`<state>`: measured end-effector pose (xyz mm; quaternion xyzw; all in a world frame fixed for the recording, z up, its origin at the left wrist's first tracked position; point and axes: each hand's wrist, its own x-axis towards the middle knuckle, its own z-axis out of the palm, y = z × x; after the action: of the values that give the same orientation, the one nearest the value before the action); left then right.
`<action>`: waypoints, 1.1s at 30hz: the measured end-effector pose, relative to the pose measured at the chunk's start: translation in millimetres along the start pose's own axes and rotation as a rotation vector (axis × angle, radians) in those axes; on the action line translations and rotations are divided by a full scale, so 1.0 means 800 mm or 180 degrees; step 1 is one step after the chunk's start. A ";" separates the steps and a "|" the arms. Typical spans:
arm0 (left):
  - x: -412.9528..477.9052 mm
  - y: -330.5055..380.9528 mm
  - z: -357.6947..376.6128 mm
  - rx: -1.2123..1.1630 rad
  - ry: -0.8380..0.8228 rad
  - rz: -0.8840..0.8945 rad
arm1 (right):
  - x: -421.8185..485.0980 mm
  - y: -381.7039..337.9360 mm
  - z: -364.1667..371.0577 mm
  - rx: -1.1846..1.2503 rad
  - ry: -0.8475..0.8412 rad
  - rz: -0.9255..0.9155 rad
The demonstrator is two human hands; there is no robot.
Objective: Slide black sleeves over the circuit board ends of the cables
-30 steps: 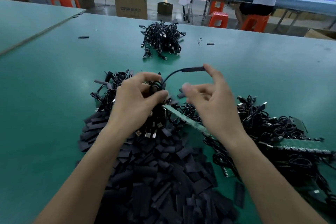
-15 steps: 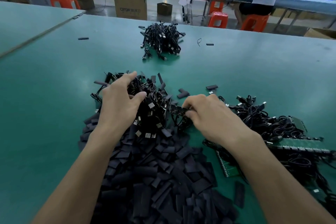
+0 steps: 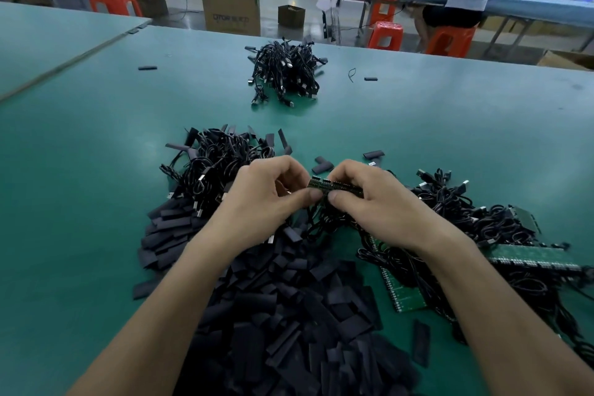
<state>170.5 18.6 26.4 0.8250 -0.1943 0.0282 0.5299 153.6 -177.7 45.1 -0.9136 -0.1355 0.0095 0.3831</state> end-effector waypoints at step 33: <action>0.001 -0.001 -0.017 -0.1969 -0.0732 -0.0136 | 0.005 0.014 -0.032 0.1015 -0.0530 -0.0394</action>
<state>173.4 30.4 31.7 0.6266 -0.2349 -0.1366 0.7304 163.0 -202.1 55.3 -0.8274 -0.2194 0.0828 0.5103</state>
